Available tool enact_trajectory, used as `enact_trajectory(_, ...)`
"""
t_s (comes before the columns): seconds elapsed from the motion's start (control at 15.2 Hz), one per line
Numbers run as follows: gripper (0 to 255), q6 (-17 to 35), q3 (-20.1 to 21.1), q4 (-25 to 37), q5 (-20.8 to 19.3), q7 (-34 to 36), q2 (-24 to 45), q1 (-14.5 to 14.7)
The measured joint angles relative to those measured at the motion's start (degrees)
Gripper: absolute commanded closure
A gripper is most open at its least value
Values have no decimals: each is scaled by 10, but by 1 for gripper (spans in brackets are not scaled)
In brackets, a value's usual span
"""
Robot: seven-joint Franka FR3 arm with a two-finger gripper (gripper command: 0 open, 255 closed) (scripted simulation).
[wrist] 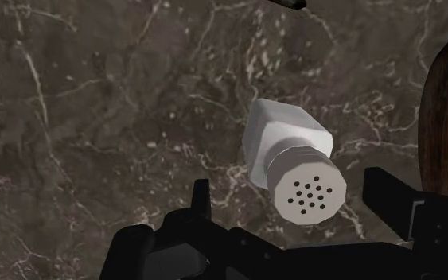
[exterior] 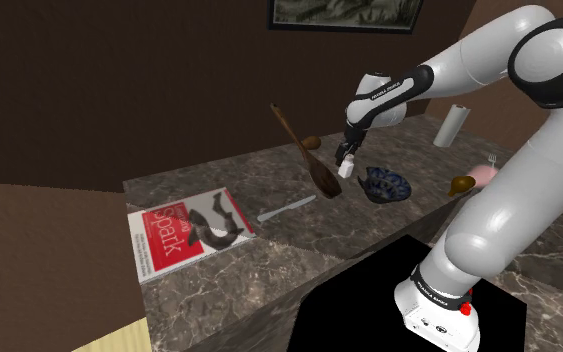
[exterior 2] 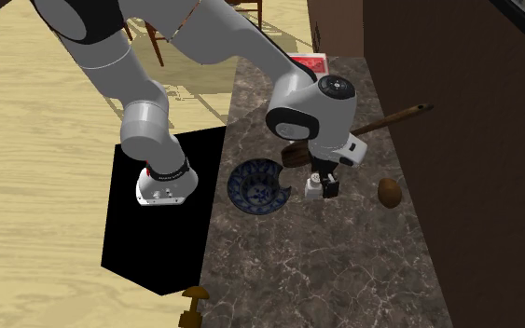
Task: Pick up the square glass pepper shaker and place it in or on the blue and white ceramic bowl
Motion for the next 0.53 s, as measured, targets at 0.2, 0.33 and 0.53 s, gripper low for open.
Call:
enact_trajectory(0.2, 0, 2, 0, 0, 1, -1, 2, 0)
enact_trajectory(0.33, 0, 3, 0, 0, 1, -1, 2, 0)
enact_trajectory(0.53, 255, 3, 0, 0, 1, -1, 2, 0)
